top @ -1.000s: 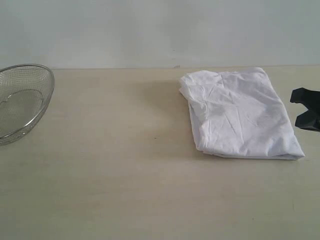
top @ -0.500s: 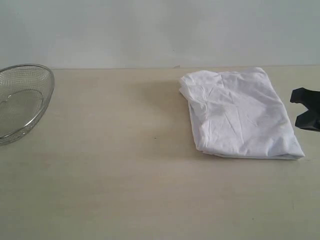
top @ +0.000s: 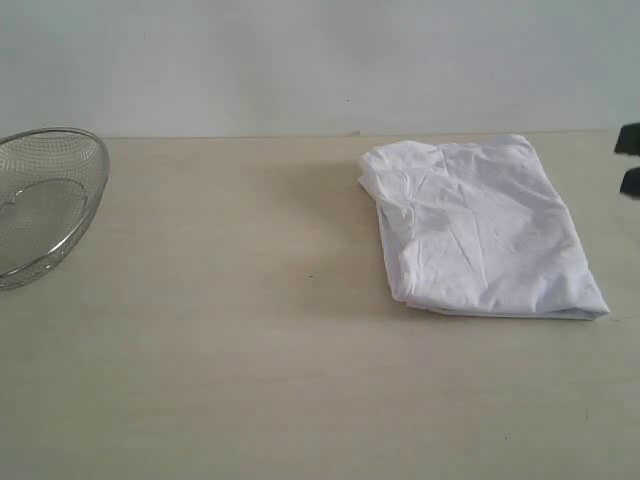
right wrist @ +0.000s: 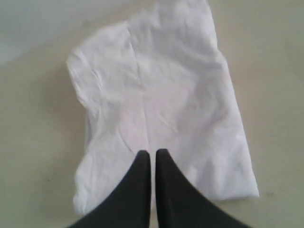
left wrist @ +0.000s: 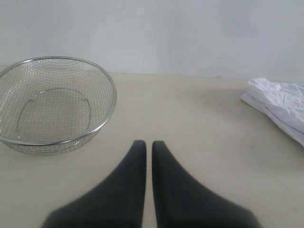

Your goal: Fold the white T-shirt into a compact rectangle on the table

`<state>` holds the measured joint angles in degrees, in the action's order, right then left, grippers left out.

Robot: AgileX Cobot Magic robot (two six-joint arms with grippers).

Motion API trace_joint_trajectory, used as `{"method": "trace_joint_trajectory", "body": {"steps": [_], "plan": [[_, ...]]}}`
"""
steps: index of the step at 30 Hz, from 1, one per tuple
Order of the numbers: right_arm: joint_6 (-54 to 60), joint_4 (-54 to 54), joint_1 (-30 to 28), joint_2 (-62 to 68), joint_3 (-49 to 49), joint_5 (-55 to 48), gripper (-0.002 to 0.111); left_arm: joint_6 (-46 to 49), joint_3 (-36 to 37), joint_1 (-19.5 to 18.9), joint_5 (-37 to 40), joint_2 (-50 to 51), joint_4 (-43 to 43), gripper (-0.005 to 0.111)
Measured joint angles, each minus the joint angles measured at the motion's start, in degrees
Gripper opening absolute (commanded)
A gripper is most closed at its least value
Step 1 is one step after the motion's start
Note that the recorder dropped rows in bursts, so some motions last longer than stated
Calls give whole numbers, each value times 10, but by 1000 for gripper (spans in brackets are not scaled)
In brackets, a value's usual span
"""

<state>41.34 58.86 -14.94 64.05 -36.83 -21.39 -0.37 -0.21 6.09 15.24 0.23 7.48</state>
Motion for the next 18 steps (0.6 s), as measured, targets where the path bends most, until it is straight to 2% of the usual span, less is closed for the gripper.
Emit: {"method": "trace_joint_trajectory", "body": {"steps": [3, 7, 10, 18], "plan": [[9, -7, 49, -95, 0, 58, 0, 0, 0, 0, 0, 0, 0, 5], [61, -34, 172, -200, 13, 176, 0, 0, 0, 0, 0, 0, 0, 5], [91, -44, 233, -275, 57, 256, 0, 0, 0, 0, 0, 0, 0, 5], [26, -41, 246, -434, 223, 345, 0, 0, 0, 0, 0, 0, 0, 5]]}}
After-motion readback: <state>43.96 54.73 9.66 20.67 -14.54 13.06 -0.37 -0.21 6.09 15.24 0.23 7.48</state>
